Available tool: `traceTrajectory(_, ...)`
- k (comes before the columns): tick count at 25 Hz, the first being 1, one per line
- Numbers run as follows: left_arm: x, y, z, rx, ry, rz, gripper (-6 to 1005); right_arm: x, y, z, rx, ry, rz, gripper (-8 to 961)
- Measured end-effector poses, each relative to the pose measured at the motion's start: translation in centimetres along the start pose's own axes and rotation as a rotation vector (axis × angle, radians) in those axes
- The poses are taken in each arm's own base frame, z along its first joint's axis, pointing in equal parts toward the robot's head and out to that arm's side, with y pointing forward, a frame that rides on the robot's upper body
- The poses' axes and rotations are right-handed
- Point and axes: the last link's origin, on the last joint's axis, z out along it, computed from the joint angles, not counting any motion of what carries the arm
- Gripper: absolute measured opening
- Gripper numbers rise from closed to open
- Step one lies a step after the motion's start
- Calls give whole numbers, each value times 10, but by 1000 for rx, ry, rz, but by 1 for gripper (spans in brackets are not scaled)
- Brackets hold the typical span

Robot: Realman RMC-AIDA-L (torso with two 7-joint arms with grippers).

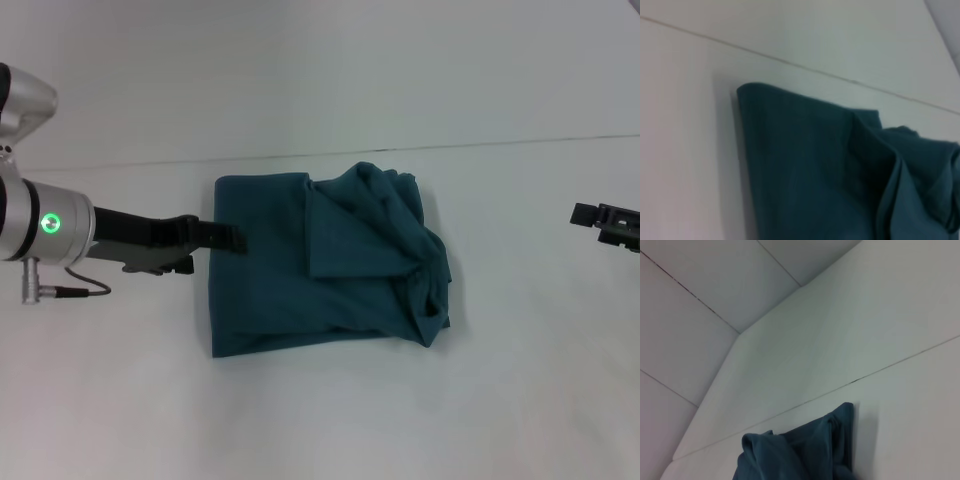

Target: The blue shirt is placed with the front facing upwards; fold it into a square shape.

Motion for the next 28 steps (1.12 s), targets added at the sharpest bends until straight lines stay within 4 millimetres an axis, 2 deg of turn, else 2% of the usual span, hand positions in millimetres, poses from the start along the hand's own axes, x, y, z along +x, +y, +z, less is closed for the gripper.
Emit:
traceTrajectory(8, -12, -13, 23, 80, -52, 17, 919, 2, -2, 0, 9, 17, -4, 928)
traceTrajectory(15, -15, -15, 30, 87, -51, -3, 920, 3, -3, -1, 12, 15, -4, 928)
traceTrajectory(28, -17, -3, 50, 82, -70, 3, 919, 4, -4, -2, 19, 15, -5, 928)
